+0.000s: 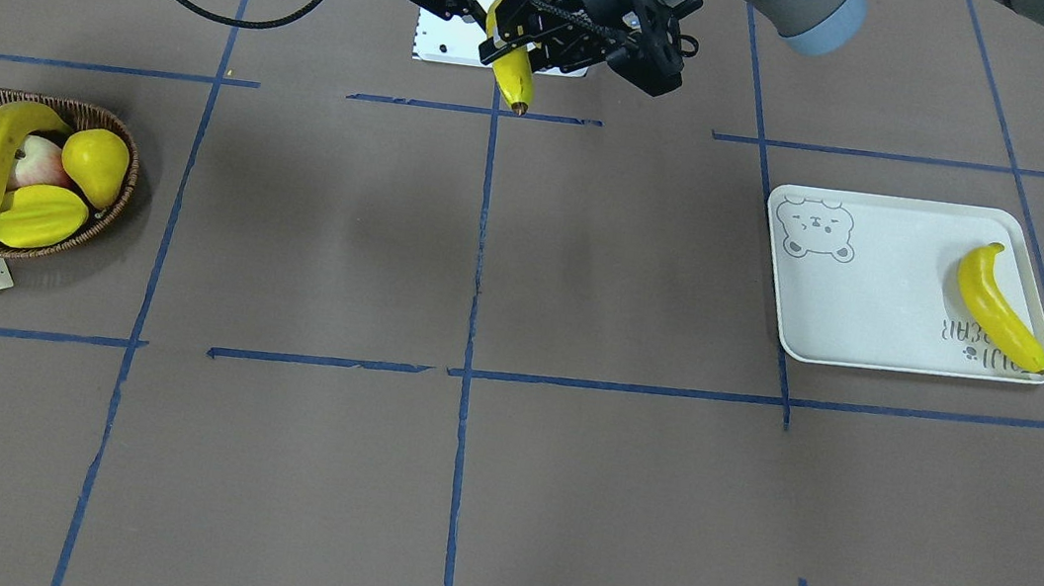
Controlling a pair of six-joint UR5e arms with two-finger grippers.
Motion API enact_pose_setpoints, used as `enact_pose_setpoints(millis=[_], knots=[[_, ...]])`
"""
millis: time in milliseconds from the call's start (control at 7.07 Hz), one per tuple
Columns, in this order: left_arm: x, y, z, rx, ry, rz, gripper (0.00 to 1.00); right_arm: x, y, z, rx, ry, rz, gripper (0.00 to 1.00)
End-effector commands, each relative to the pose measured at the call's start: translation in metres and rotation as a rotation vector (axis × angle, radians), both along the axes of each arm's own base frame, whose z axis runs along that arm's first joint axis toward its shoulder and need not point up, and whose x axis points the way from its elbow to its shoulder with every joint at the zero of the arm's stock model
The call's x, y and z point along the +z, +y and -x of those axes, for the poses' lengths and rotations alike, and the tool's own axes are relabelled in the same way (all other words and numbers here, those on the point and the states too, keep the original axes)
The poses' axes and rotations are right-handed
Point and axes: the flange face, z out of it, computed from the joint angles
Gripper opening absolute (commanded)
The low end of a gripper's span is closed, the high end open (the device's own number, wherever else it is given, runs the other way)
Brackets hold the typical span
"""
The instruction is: Transfer all bananas from basket to plate
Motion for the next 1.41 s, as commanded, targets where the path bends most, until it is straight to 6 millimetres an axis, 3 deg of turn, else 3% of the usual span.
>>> enact_pose_setpoints(millis=[0,424,566,707,990,1132,1273], knots=[[-0.002,0.001,0.000,0.002,0.003,-0.002,0.00,-0.001,0.001,0.000,-0.001,-0.005,0.006,0.99],[0.002,0.001,-0.001,0.001,-0.008,-0.001,0.00,-0.002,0.000,-0.003,0.013,-0.008,0.008,1.00],[0.009,-0.009,0.006,-0.021,-0.025,0.008,0.00,-0.006,0.002,-0.010,0.013,-0.020,0.003,1.00],[0.045,-0.028,0.017,-0.060,-0.115,0.059,0.00,-0.006,-0.002,-0.021,0.028,-0.023,0.003,1.00],[0.090,-0.056,0.047,-0.102,-0.336,0.043,0.00,0.012,-0.018,-0.031,0.068,0.014,0.018,1.00],[0.130,-0.068,0.065,-0.100,-0.481,0.034,0.00,0.026,-0.029,-0.038,0.092,0.041,0.028,1.00],[0.195,-0.072,0.090,-0.101,-0.624,0.022,0.00,0.038,-0.036,-0.043,0.110,0.063,0.040,1.00]])
